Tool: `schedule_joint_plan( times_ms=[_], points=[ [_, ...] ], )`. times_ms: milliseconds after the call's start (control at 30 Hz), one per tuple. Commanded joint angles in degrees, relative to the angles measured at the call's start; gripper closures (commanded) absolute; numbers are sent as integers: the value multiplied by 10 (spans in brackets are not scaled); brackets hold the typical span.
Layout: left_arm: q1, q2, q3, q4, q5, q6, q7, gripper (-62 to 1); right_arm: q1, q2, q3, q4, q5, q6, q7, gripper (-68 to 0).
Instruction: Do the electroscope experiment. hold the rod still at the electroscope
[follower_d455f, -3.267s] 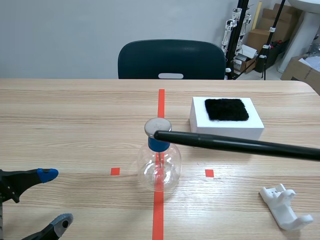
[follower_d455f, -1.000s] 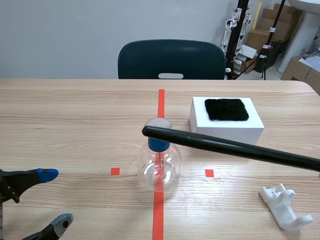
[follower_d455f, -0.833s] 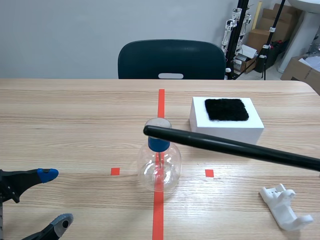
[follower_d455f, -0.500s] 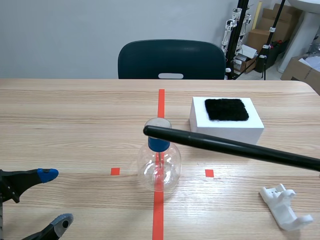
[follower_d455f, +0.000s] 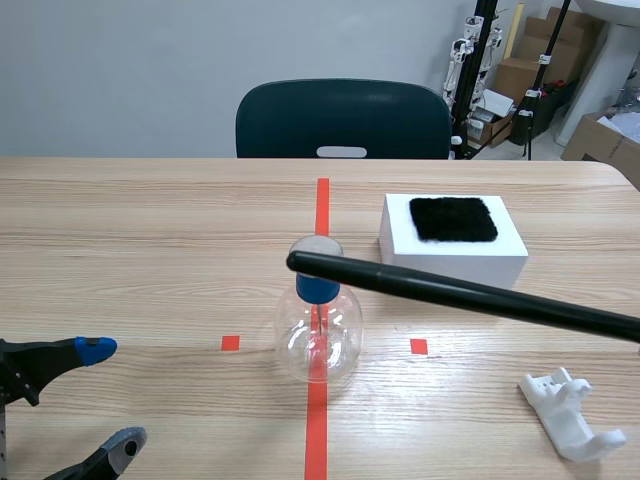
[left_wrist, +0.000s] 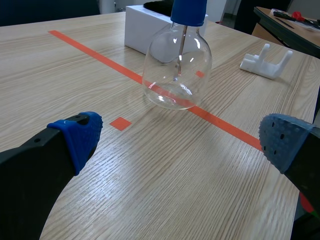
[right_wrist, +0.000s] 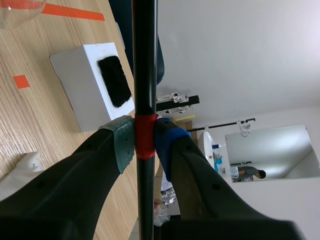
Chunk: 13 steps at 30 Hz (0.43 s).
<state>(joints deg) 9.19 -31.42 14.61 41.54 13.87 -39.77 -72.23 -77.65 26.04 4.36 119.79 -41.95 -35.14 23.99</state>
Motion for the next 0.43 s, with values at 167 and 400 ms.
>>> schedule_joint_plan(
  times_ms=[167, 400],
  points=[
    [-3, 1, -4, 3, -6, -1, -8, -623, -7, 0, 1, 5, 2, -8, -12, -2],
    [-3, 1, -4, 3, -6, -1, -8, -623, -7, 0, 1, 5, 2, -8, -14, -2]
  ],
)
